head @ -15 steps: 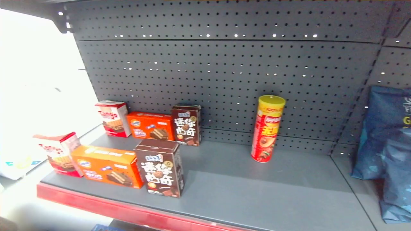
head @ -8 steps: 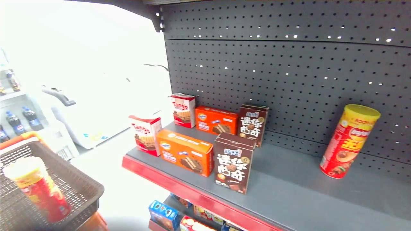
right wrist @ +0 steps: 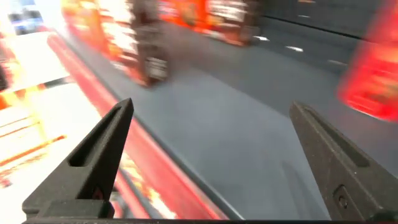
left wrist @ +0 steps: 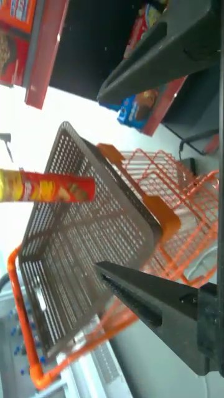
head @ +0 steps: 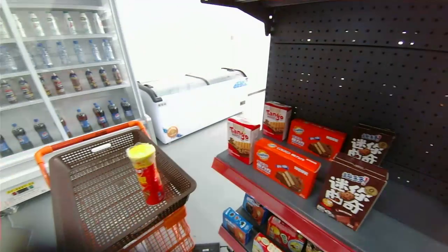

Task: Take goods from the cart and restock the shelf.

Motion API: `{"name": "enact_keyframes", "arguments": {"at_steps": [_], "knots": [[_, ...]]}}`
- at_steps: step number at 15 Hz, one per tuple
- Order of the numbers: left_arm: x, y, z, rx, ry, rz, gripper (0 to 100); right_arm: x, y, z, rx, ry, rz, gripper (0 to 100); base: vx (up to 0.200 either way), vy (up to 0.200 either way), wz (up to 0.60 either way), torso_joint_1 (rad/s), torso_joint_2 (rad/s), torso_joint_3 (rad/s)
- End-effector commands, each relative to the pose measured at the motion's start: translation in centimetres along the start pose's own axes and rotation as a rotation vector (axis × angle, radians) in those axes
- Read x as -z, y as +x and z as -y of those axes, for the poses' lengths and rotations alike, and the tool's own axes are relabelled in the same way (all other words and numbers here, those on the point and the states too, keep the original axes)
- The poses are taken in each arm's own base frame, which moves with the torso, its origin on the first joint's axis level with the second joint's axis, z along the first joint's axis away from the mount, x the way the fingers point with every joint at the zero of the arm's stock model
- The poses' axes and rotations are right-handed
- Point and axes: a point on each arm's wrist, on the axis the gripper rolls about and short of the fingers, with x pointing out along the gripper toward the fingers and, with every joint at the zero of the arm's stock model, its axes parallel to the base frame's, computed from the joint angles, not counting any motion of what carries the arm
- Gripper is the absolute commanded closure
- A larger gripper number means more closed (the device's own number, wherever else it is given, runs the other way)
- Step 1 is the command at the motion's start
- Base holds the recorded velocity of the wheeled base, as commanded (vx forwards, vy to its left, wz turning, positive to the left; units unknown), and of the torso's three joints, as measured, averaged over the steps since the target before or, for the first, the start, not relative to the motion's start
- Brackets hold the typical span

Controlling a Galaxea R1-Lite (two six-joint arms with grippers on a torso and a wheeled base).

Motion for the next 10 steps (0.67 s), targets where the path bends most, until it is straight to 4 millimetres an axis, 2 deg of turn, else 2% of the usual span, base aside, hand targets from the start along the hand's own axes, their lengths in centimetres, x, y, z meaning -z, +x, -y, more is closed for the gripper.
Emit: {"name": "enact_keyframes", "arguments": {"at_steps": [1,7,8,9,10], "knots": [[0.0,0.0,0.0,-0.001,0.000,0.001,0,0.0,0.0,0.0,-0.001,0.000,-0.001,0,0.000,0.000,0.00,0.000,0.00,0.000],[-0.4,-0.1,0.0,0.007,0.022,0.016,0,0.0,0.0,0.0,-0.001,0.000,-0.001,0,0.000,0.000,0.00,0.000,0.00,0.000],[-1.4,-0.4,0.0,0.017,0.046,0.041,0,0.0,0.0,0.0,-0.001,0.000,-0.001,0,0.000,0.000,0.00,0.000,0.00,0.000],[-4.4,0.7,0.0,0.020,0.088,-0.068,0,0.0,0.0,0.0,-0.001,0.000,-0.001,0,0.000,0.000,0.00,0.000,0.00,0.000],[-6.3,1.8,0.0,0.029,0.083,-0.133,0,0.0,0.0,0.0,-0.001,0.000,-0.001,0,0.000,0.000,0.00,0.000,0.00,0.000]]}}
